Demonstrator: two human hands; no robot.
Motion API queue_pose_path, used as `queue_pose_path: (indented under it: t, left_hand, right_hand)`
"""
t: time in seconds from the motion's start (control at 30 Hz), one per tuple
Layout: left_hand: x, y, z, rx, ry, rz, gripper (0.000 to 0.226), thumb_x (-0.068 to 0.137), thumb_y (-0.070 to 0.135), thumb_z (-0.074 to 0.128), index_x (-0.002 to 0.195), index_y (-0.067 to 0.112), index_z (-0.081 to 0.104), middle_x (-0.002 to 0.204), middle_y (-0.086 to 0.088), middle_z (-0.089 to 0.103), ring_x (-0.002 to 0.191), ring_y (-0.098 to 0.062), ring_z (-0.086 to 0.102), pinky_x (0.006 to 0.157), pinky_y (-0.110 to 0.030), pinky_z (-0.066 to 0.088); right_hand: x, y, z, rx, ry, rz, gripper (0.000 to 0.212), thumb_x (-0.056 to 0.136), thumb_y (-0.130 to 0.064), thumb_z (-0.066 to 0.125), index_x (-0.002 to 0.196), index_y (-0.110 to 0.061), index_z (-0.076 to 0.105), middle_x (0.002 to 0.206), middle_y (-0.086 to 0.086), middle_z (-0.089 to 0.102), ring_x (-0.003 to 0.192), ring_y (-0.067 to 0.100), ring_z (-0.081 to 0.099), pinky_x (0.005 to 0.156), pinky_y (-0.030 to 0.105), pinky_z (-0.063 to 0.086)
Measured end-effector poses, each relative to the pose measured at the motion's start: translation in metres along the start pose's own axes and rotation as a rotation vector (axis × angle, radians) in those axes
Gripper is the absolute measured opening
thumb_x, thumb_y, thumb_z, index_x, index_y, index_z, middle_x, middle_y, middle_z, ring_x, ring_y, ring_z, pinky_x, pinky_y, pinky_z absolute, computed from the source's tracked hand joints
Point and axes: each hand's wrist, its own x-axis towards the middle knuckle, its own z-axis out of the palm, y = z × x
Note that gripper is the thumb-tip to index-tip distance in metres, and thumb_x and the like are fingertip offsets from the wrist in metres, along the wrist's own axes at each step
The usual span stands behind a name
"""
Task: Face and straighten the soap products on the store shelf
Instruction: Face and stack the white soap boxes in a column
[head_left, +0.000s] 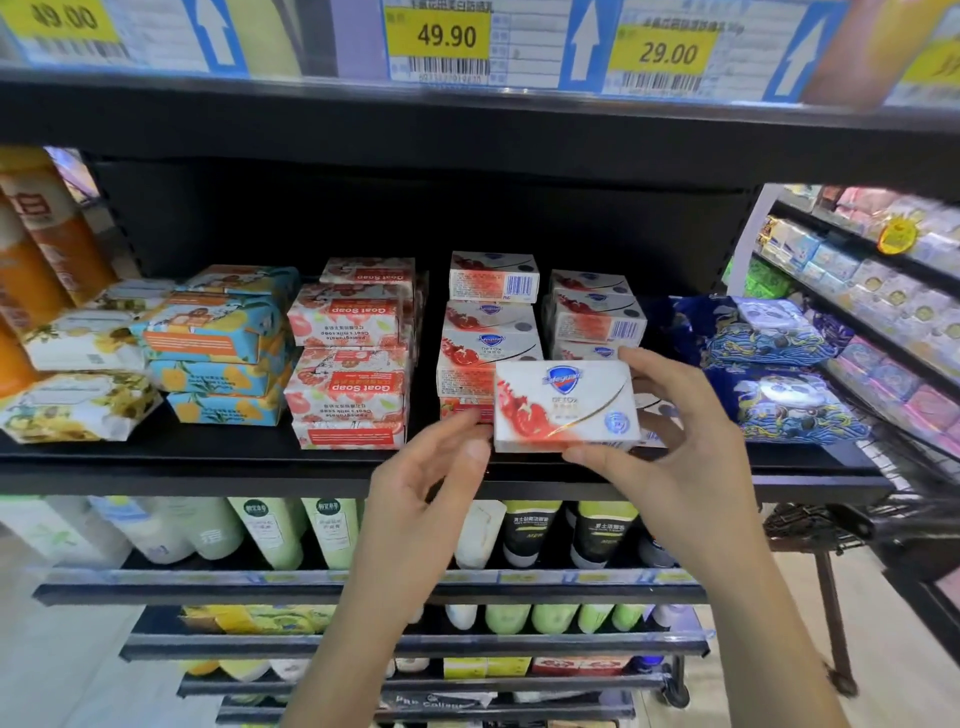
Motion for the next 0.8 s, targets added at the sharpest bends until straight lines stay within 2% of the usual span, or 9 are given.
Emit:
queue_pose_path:
  t: [0.07, 0.13, 0.27, 0.37, 0.43, 0.47, 0.53, 0.63, 0.8]
  left_hand:
    - [0.001, 0.005, 0.000, -0.118, -0.058, -0.070, 0.060, 0.088, 0.061, 0.064, 0.136, 0.024, 0.062, 0.122, 0.010, 0.074, 0.115, -0.011, 0.069, 0.098, -0.032, 0.056]
    - [0.002, 0.009, 0.001, -0.232, -0.057, -0.142, 0.057, 0.094, 0.054, 0.066, 0.137, 0.017, 0.061, 0.121, 0.002, 0.075, 0.113, -0.017, 0.071, 0.097, -0.036, 0.058]
    - [0.005, 0.008, 0.002, -0.362, -0.006, -0.209, 0.048, 0.084, 0.029, 0.068, 0.128, 0.012, 0.065, 0.113, -0.005, 0.077, 0.108, -0.020, 0.073, 0.092, -0.034, 0.060]
    - [0.004, 0.003, 0.000, -0.383, 0.004, -0.211, 0.049, 0.084, 0.025, 0.070, 0.130, 0.011, 0.064, 0.115, -0.007, 0.077, 0.110, -0.023, 0.073, 0.093, -0.035, 0.060]
    - [0.002, 0.001, -0.003, -0.396, 0.022, -0.202, 0.048, 0.084, 0.023, 0.070, 0.130, 0.010, 0.064, 0.115, -0.008, 0.077, 0.110, -0.023, 0.073, 0.093, -0.035, 0.059]
    - [0.001, 0.001, -0.003, -0.402, 0.022, -0.197, 0.048, 0.085, 0.022, 0.070, 0.131, 0.010, 0.064, 0.115, -0.008, 0.077, 0.111, -0.023, 0.072, 0.093, -0.035, 0.059]
    - [-0.001, 0.000, -0.003, -0.410, 0.015, -0.189, 0.049, 0.085, 0.021, 0.070, 0.132, 0.009, 0.064, 0.116, -0.008, 0.076, 0.112, -0.022, 0.072, 0.094, -0.035, 0.059]
    - [-0.003, 0.001, -0.003, -0.394, 0.009, -0.183, 0.051, 0.083, 0.022, 0.071, 0.132, 0.010, 0.064, 0.116, -0.007, 0.077, 0.112, -0.021, 0.072, 0.094, -0.035, 0.059]
    - [-0.004, 0.001, -0.003, -0.369, -0.003, -0.170, 0.047, 0.082, 0.021, 0.071, 0.128, 0.015, 0.065, 0.115, -0.004, 0.077, 0.110, -0.018, 0.073, 0.090, -0.030, 0.060]
  right_hand:
    - [-0.005, -0.002, 0.009, 0.053, -0.019, -0.014, 0.082, 0.065, -0.011, 0.095, 0.135, -0.030, 0.058, 0.134, -0.017, 0.054, 0.127, 0.008, 0.055, 0.100, 0.028, 0.052]
    - [-0.009, -0.003, 0.016, 0.104, -0.030, -0.016, 0.081, 0.066, -0.006, 0.094, 0.136, -0.027, 0.057, 0.132, -0.019, 0.054, 0.125, 0.005, 0.056, 0.097, 0.020, 0.051]
    - [-0.015, 0.000, 0.026, 0.134, -0.057, 0.000, 0.081, 0.070, -0.009, 0.092, 0.140, -0.027, 0.055, 0.135, -0.011, 0.053, 0.129, 0.010, 0.055, 0.101, 0.024, 0.051]
    - [-0.021, -0.003, 0.029, 0.197, -0.122, 0.054, 0.078, 0.075, -0.020, 0.086, 0.142, -0.037, 0.049, 0.140, -0.009, 0.054, 0.132, 0.010, 0.054, 0.100, 0.024, 0.053]
    - [-0.024, -0.006, 0.028, 0.317, -0.165, 0.156, 0.078, 0.076, -0.028, 0.082, 0.144, -0.039, 0.045, 0.136, -0.014, 0.059, 0.126, 0.006, 0.059, 0.097, 0.025, 0.055]
    - [-0.025, -0.007, 0.027, 0.373, -0.166, 0.215, 0.076, 0.078, -0.031, 0.082, 0.144, -0.039, 0.045, 0.132, -0.016, 0.063, 0.121, 0.007, 0.063, 0.094, 0.028, 0.057]
    - [-0.024, -0.008, 0.025, 0.421, -0.160, 0.303, 0.068, 0.082, -0.037, 0.083, 0.142, -0.031, 0.052, 0.125, -0.009, 0.070, 0.111, 0.014, 0.070, 0.086, 0.032, 0.060]
    - [-0.023, -0.010, 0.027, 0.484, -0.119, 0.374, 0.051, 0.082, -0.036, 0.075, 0.128, -0.018, 0.064, 0.109, 0.002, 0.078, 0.097, 0.021, 0.075, 0.076, 0.029, 0.061]
    - [-0.023, -0.008, 0.031, 0.555, -0.085, 0.421, 0.048, 0.078, -0.032, 0.073, 0.122, -0.013, 0.067, 0.107, 0.009, 0.078, 0.101, 0.025, 0.075, 0.081, 0.034, 0.062]
